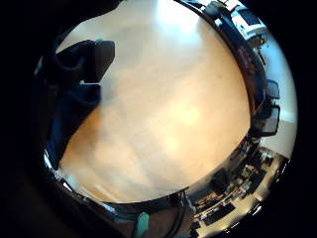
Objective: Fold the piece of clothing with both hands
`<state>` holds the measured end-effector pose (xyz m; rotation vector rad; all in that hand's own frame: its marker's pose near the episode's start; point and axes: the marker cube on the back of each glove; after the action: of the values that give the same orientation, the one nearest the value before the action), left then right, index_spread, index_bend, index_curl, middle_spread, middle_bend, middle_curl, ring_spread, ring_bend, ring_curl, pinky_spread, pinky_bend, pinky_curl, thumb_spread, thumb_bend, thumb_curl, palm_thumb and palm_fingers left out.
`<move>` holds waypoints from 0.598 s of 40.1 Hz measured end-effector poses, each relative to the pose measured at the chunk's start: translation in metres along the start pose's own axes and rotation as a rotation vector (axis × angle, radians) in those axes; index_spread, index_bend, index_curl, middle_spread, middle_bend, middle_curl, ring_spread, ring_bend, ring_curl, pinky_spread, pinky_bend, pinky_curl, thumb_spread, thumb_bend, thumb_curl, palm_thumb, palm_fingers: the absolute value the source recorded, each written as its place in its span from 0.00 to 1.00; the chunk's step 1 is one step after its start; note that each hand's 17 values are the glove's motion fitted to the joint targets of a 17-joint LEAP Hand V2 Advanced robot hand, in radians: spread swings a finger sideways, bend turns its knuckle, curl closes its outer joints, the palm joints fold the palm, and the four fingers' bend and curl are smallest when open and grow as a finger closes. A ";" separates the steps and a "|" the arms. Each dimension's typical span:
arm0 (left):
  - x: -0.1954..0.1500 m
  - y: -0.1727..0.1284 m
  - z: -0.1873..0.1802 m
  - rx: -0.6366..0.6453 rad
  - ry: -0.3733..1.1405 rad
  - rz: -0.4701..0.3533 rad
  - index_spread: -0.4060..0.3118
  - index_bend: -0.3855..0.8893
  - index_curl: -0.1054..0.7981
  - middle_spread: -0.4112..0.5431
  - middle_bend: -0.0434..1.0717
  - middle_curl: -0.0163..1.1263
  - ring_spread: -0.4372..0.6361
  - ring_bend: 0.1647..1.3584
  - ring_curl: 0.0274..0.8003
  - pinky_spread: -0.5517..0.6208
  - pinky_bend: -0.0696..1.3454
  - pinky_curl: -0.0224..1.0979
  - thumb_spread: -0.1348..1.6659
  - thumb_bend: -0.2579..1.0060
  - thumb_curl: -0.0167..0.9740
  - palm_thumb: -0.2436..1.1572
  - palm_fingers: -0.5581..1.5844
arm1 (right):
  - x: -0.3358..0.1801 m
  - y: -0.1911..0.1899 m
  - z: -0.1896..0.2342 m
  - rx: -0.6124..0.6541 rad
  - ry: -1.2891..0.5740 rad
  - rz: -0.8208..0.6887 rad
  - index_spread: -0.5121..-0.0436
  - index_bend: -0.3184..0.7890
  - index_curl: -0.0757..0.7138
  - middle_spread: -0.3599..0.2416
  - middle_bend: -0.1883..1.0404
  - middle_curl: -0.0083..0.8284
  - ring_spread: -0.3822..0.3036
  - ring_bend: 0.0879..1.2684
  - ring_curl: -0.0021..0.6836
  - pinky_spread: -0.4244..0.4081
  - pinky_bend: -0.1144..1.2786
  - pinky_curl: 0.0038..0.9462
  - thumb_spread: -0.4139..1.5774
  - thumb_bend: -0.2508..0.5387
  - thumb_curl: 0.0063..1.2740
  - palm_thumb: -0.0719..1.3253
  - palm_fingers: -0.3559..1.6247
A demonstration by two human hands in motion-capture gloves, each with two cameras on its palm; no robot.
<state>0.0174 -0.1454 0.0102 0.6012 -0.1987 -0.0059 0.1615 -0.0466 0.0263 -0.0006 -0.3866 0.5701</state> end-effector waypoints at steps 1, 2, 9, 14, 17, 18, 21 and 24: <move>0.001 0.005 0.007 -0.043 0.014 -0.009 0.33 0.38 0.60 0.29 0.17 0.39 0.35 0.28 0.48 0.69 0.23 0.23 0.77 0.17 0.30 0.55 0.50 | 0.004 0.005 0.002 -0.028 0.015 0.035 0.72 0.33 0.39 0.82 0.27 0.42 0.76 0.29 0.57 0.66 0.72 0.47 0.81 0.25 0.25 0.62 0.29; 0.003 0.009 0.014 -0.085 0.035 -0.020 0.34 0.38 0.60 0.31 0.17 0.39 0.36 0.28 0.48 0.70 0.23 0.24 0.77 0.17 0.30 0.54 0.49 | 0.008 0.010 0.003 -0.058 0.023 0.058 0.72 0.34 0.39 0.83 0.27 0.42 0.77 0.30 0.56 0.66 0.73 0.47 0.81 0.26 0.25 0.61 0.28; 0.033 0.054 0.046 -0.534 0.244 -0.073 0.38 0.40 0.56 0.36 0.19 0.37 0.44 0.28 0.45 0.74 0.26 0.26 0.79 0.18 0.28 0.47 0.46 | 0.021 0.014 0.034 -0.264 0.059 0.147 0.83 0.34 0.34 0.88 0.31 0.41 0.77 0.41 0.58 0.68 0.71 0.44 0.82 0.26 0.24 0.53 0.32; 0.036 0.067 0.061 -0.663 0.231 -0.092 0.39 0.42 0.55 0.39 0.18 0.36 0.50 0.25 0.43 0.76 0.30 0.28 0.82 0.16 0.25 0.38 0.43 | 0.014 0.018 0.037 -0.257 0.074 0.180 0.89 0.33 0.31 0.88 0.36 0.44 0.73 0.47 0.61 0.66 0.68 0.42 0.83 0.28 0.24 0.50 0.37; 0.037 0.070 0.065 -0.681 0.240 -0.087 0.39 0.42 0.55 0.41 0.18 0.35 0.52 0.25 0.43 0.76 0.31 0.29 0.83 0.17 0.24 0.34 0.42 | 0.014 0.019 0.035 -0.211 0.160 0.222 0.91 0.32 0.29 0.86 0.45 0.48 0.68 0.48 0.61 0.64 0.64 0.40 0.83 0.32 0.25 0.54 0.41; 0.038 0.070 0.066 -0.682 0.246 -0.081 0.40 0.41 0.55 0.41 0.18 0.35 0.53 0.25 0.43 0.77 0.32 0.29 0.83 0.17 0.23 0.33 0.41 | 0.014 0.018 0.037 -0.202 0.187 0.224 0.91 0.33 0.29 0.86 0.48 0.50 0.67 0.48 0.61 0.64 0.62 0.39 0.82 0.34 0.26 0.57 0.41; 0.040 0.070 0.067 -0.680 0.247 -0.071 0.40 0.41 0.54 0.42 0.18 0.35 0.56 0.25 0.42 0.78 0.34 0.30 0.83 0.17 0.22 0.29 0.40 | 0.015 0.010 0.038 -0.149 0.272 0.224 0.91 0.34 0.28 0.83 0.52 0.52 0.61 0.52 0.63 0.62 0.58 0.38 0.82 0.39 0.27 0.63 0.45; 0.041 0.071 0.066 -0.690 0.239 -0.077 0.41 0.42 0.54 0.42 0.19 0.34 0.57 0.25 0.42 0.78 0.35 0.31 0.83 0.18 0.21 0.26 0.40 | -0.005 0.008 0.040 -0.142 0.182 0.141 0.91 0.33 0.27 0.80 0.54 0.53 0.56 0.55 0.64 0.59 0.55 0.37 0.82 0.41 0.28 0.67 0.47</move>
<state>0.0415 -0.1265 0.1108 -0.0813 0.0638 -0.0734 0.1387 -0.0467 0.0609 -0.2159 -0.2497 0.6751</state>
